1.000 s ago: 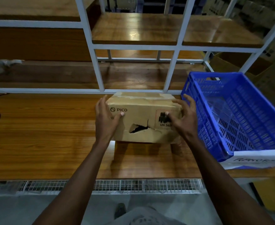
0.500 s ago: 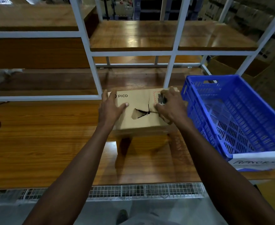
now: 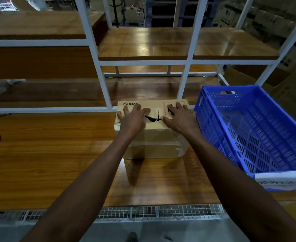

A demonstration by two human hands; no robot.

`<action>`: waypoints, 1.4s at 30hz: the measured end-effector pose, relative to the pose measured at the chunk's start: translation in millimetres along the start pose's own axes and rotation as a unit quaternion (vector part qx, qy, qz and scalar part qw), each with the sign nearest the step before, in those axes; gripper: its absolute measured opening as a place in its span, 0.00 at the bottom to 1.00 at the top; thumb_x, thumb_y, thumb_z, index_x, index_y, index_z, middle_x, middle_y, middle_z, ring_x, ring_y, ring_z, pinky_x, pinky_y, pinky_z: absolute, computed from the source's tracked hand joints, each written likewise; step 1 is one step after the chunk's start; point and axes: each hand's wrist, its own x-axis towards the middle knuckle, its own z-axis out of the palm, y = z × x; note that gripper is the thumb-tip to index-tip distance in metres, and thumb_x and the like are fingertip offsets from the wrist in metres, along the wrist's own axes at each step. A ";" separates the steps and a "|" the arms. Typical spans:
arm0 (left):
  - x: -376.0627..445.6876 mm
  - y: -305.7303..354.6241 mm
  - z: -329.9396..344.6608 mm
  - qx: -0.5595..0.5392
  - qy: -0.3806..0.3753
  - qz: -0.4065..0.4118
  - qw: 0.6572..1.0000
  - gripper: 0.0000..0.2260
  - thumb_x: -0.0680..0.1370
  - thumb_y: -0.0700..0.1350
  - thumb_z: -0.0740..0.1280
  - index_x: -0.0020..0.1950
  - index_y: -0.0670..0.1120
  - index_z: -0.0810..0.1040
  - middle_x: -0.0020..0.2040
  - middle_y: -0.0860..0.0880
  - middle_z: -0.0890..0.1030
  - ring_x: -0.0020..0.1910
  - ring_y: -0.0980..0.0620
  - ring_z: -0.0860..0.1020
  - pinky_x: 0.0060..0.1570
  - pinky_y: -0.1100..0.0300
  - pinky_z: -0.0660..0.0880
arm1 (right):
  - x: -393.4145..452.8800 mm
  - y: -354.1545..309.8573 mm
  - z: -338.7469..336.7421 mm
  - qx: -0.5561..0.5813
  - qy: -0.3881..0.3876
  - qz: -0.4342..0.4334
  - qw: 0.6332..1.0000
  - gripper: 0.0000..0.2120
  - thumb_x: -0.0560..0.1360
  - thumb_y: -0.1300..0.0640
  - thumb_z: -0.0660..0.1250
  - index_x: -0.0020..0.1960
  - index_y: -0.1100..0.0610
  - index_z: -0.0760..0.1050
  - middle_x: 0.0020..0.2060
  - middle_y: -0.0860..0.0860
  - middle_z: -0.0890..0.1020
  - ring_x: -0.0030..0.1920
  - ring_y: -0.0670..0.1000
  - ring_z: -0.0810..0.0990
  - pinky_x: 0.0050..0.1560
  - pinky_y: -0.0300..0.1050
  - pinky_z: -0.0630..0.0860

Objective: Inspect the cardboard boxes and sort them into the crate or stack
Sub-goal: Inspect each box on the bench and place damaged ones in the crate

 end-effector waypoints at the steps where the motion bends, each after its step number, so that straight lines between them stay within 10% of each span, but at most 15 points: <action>1: 0.3 -1.7 0.5 0.019 -0.005 0.007 1.000 0.22 0.83 0.44 0.60 0.75 0.64 0.70 0.80 0.50 0.63 0.79 0.34 0.54 0.73 0.31 0.51 | 1.1 -0.4 -2.4 -0.002 -0.002 0.001 1.000 0.35 0.79 0.32 0.62 0.82 0.45 0.62 0.82 0.53 0.61 0.81 0.61 0.58 0.77 0.64 0.57; 7: 4.3 5.6 -7.9 0.087 -0.050 0.018 0.995 0.18 0.83 0.47 0.60 0.72 0.60 0.73 0.74 0.47 0.67 0.76 0.28 0.57 0.71 0.32 0.56 | 15.1 -19.5 -32.0 0.047 -0.004 -0.008 0.999 0.15 0.81 0.48 0.65 0.63 0.50 0.83 0.60 0.55 0.83 0.63 0.59 0.79 0.65 0.57 0.73; 16: -5.6 5.5 -13.4 0.065 -0.081 0.021 0.994 0.22 0.84 0.61 0.57 0.78 0.62 0.67 0.80 0.50 0.62 0.79 0.35 0.55 0.72 0.33 0.55 | 13.3 -25.5 0.2 0.006 -0.056 -0.073 0.996 0.27 0.81 0.55 0.63 0.79 0.43 0.67 0.83 0.51 0.59 0.81 0.59 0.58 0.78 0.61 0.56; 24: -33.8 0.2 1.5 0.056 -0.098 0.029 0.993 0.25 0.86 0.62 0.44 0.79 0.58 0.67 0.84 0.56 0.51 0.83 0.39 0.43 0.75 0.36 0.45 | -5.7 -31.2 -3.8 -0.025 -0.067 -0.075 0.995 0.23 0.83 0.45 0.62 0.78 0.43 0.70 0.80 0.51 0.64 0.79 0.59 0.62 0.74 0.60 0.63; 32: -41.6 8.3 3.2 0.085 -0.119 0.046 0.988 0.26 0.86 0.62 0.45 0.83 0.57 0.57 0.84 0.54 0.52 0.83 0.40 0.43 0.76 0.33 0.45 | -32.5 -30.7 6.6 -0.005 -0.121 -0.065 0.991 0.26 0.88 0.42 0.43 0.83 0.45 0.59 0.85 0.50 0.46 0.84 0.59 0.42 0.82 0.61 0.44; 36: -45.3 6.4 7.2 0.081 -0.098 0.050 0.991 0.27 0.85 0.63 0.45 0.84 0.57 0.55 0.84 0.54 0.56 0.83 0.42 0.44 0.77 0.33 0.46 | -27.4 -29.9 -2.1 -0.023 -0.114 -0.075 0.990 0.24 0.87 0.42 0.48 0.78 0.47 0.69 0.83 0.51 0.59 0.82 0.60 0.55 0.77 0.61 0.59; 40: -47.2 2.5 10.8 0.077 -0.078 0.056 0.992 0.26 0.86 0.62 0.45 0.83 0.58 0.56 0.83 0.54 0.58 0.83 0.42 0.45 0.76 0.34 0.46 | -53.8 -20.6 3.1 -0.005 0.052 -0.067 0.996 0.17 0.83 0.45 0.58 0.57 0.50 0.83 0.56 0.50 0.83 0.55 0.55 0.81 0.50 0.52 0.72; 42: -52.7 2.6 13.9 0.067 -0.054 0.061 0.994 0.25 0.86 0.61 0.45 0.83 0.57 0.57 0.83 0.54 0.58 0.83 0.42 0.45 0.76 0.35 0.45 | -74.8 -11.3 19.9 0.013 0.118 -0.070 0.990 0.16 0.83 0.46 0.59 0.61 0.50 0.82 0.59 0.51 0.83 0.62 0.57 0.80 0.59 0.55 0.73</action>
